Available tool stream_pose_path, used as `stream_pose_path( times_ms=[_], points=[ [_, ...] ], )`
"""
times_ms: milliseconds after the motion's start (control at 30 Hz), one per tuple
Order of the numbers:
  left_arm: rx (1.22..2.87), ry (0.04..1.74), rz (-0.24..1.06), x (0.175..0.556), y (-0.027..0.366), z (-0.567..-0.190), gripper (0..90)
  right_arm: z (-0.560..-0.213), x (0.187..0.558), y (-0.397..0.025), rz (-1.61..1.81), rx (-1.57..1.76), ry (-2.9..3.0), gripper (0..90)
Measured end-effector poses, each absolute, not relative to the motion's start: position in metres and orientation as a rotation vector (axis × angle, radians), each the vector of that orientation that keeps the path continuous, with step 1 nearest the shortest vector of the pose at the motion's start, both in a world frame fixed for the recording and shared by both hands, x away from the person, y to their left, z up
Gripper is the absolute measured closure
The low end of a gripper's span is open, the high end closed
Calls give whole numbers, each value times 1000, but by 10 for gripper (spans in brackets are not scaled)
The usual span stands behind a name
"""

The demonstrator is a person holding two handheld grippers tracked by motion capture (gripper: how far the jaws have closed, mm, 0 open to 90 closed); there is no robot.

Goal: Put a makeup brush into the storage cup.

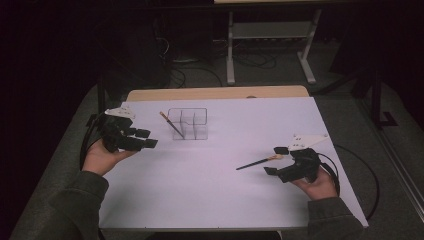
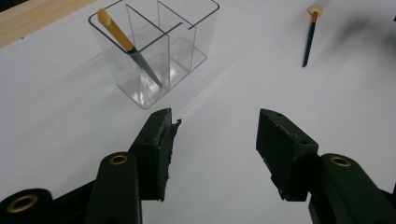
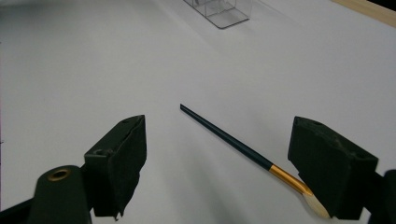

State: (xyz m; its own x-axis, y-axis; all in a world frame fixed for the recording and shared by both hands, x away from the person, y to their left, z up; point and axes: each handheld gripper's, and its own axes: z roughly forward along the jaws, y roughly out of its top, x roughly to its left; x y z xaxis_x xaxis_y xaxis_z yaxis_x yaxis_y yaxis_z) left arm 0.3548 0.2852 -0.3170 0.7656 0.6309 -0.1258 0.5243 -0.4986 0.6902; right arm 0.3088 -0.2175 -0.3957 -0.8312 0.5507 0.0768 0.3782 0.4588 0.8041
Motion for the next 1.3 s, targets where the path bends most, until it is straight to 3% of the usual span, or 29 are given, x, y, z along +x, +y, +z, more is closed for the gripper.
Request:
stream_pose_path(
  times_ms=[1300],
  points=[
    [2265, 726, 105, 361, 215, -332, 377, -395, 307, -231, 1324, 823, 2486, 184]
  ],
)
